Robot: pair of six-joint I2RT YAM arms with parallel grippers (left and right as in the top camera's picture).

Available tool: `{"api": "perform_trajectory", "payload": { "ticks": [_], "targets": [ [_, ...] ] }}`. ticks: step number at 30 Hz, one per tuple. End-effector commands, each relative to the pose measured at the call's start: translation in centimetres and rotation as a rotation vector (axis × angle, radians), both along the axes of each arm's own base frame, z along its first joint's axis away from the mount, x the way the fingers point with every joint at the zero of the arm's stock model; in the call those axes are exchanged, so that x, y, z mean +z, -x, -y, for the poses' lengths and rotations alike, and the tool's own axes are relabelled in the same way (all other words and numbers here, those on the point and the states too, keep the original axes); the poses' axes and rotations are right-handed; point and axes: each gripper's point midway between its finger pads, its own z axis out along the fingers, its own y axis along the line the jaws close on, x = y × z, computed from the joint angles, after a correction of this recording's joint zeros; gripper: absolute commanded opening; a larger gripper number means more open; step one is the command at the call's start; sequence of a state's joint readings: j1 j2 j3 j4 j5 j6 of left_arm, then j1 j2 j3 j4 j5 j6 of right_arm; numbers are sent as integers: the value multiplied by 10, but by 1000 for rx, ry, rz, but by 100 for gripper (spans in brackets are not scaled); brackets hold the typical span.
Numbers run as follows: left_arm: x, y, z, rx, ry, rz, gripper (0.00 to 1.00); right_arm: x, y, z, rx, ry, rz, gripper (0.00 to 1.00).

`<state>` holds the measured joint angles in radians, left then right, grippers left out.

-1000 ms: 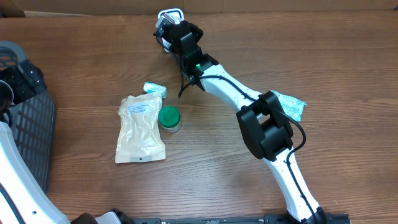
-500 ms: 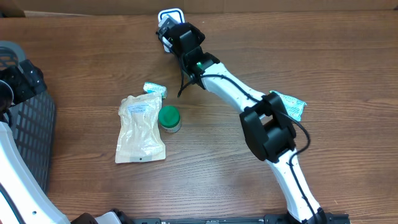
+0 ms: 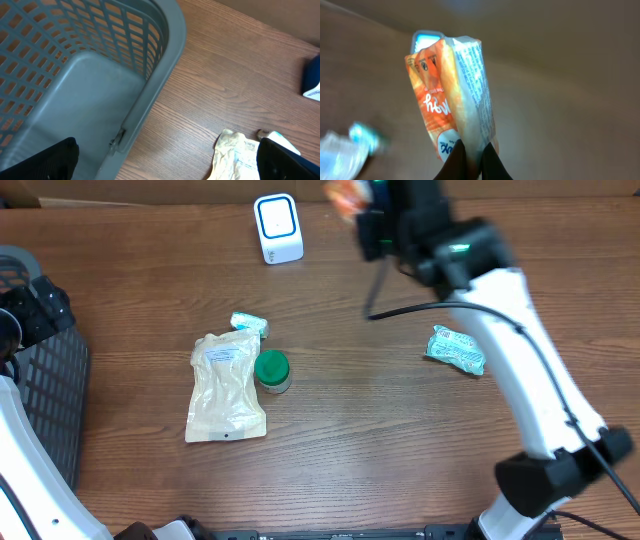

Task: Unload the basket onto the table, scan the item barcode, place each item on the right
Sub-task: 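Carry the orange packet right and drop it by the wipes pack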

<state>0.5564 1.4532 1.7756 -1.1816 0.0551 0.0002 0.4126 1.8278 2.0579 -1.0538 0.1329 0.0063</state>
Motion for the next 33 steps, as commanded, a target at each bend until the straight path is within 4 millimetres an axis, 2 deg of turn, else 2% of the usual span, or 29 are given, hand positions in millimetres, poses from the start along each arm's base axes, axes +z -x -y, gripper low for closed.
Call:
{"api": "perform_trajectory", "payload": {
  "ticks": [1, 3, 6, 14, 17, 23, 30, 33],
  "targets": [
    [11, 0, 0, -7, -27, 22, 99, -31, 18, 38, -233, -154, -227, 4],
    [11, 0, 0, -7, -27, 22, 100, -52, 31, 65, -336, -157, -343, 4],
    [11, 0, 0, -7, -27, 22, 100, -82, 41, 92, -406, -182, -468, 4],
    [11, 0, 0, -7, -27, 22, 100, -163, 69, 146, -583, -278, -710, 4],
    [11, 0, 0, -7, -27, 22, 100, -189, 81, 162, -632, -299, -769, 4],
    [11, 0, 0, -7, -26, 22, 99, -225, 103, 188, -717, -311, -839, 4],
    [11, 0, 0, -7, -27, 22, 99, -259, 110, 201, -755, -329, -836, 4],
    [11, 0, 0, -7, -26, 22, 100, -262, 110, 201, -741, -324, -831, 30]
  ]
}}
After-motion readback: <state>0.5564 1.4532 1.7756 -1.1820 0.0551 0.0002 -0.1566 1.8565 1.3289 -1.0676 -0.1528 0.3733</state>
